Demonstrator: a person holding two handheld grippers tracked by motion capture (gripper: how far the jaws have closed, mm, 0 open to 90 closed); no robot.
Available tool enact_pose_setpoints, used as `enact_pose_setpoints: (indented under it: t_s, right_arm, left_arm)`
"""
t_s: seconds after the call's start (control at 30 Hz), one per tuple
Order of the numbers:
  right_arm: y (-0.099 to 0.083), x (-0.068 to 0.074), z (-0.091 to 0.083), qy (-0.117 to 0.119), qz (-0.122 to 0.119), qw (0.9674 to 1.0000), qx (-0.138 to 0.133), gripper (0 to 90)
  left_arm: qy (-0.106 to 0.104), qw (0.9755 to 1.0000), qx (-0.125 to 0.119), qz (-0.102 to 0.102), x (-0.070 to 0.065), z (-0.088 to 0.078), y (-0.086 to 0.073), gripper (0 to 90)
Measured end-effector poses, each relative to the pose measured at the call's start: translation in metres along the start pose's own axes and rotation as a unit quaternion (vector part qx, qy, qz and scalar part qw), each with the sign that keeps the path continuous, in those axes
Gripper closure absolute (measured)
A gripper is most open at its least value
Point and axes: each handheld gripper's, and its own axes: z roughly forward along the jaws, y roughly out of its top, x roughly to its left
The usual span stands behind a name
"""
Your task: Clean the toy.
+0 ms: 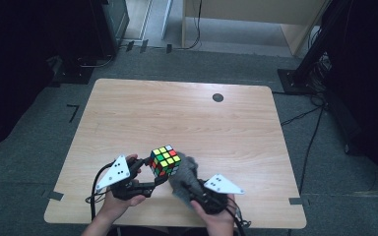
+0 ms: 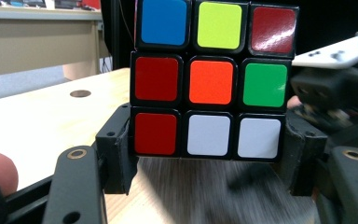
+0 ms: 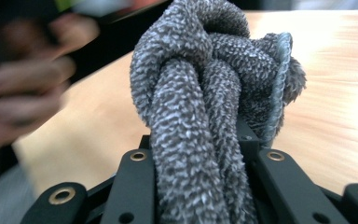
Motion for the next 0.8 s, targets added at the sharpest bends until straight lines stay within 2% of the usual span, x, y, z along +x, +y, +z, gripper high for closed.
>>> enact_pose_setpoints:
  t_s: [0.03,0.1,0.17,0.23,0.3,0.37,0.4,0.43,0.53,0.6,0.63,0.7,0.8]
  right_arm:
    - [0.000,0.010,0.005,0.016,-0.021,0.9996,0.014,69.6]
    - [0.000,0.026,0.010,0.040,-0.054,0.9975,0.022,69.4]
    - [0.004,0.030,0.008,0.039,-0.063,0.9972,0.010,69.5]
    - [0.009,0.020,0.001,0.012,-0.047,0.9988,0.000,69.7]
    - [0.010,0.004,-0.008,-0.025,-0.019,0.9994,-0.016,70.0]
    - [0.011,-0.011,-0.019,-0.054,0.010,0.9975,-0.044,70.3]
    - [0.012,-0.015,-0.022,-0.061,0.011,0.9967,-0.053,70.5]
    - [0.013,-0.018,-0.024,-0.064,-0.001,0.9963,-0.056,70.8]
    - [0.014,-0.015,-0.019,-0.049,-0.065,0.9960,-0.036,72.0]
    - [0.014,-0.010,-0.013,-0.048,-0.108,0.9929,-0.018,72.0]
    - [0.014,-0.009,-0.012,-0.046,-0.114,0.9923,-0.018,72.0]
    - [0.016,-0.010,-0.015,-0.047,-0.110,0.9925,-0.027,72.0]
    - [0.024,-0.017,-0.029,-0.051,-0.095,0.9919,-0.067,72.0]
  left_arm:
    - [0.000,1.0000,0.004,0.002,-0.001,0.002,-0.001,34.2]
    - [0.002,0.9997,0.016,0.016,-0.004,0.003,-0.002,34.2]
    - [0.006,0.9995,0.021,0.023,-0.005,0.003,-0.002,34.2]
    - [0.004,0.9997,0.015,0.020,-0.004,0.002,-0.002,34.3]
    - [0.005,0.9996,0.016,0.021,-0.003,0.000,-0.001,34.3]
    - [0.006,0.9994,0.023,0.026,-0.002,0.000,-0.001,34.3]
    - [0.004,0.9994,0.023,0.026,-0.002,0.000,-0.001,34.2]
    - [0.001,0.9995,0.023,0.023,-0.001,0.000,-0.001,34.3]
    - [-0.011,0.9997,0.018,0.015,-0.002,0.001,0.001,34.2]
    - [-0.010,0.9994,0.023,0.022,-0.003,0.001,0.002,34.2]
    - [-0.007,0.9992,0.030,0.024,-0.003,0.002,0.001,34.2]
    - [-0.004,0.9986,0.048,0.021,0.001,0.004,-0.002,34.3]
    - [0.007,0.9977,0.065,0.019,0.004,0.006,-0.006,34.3]
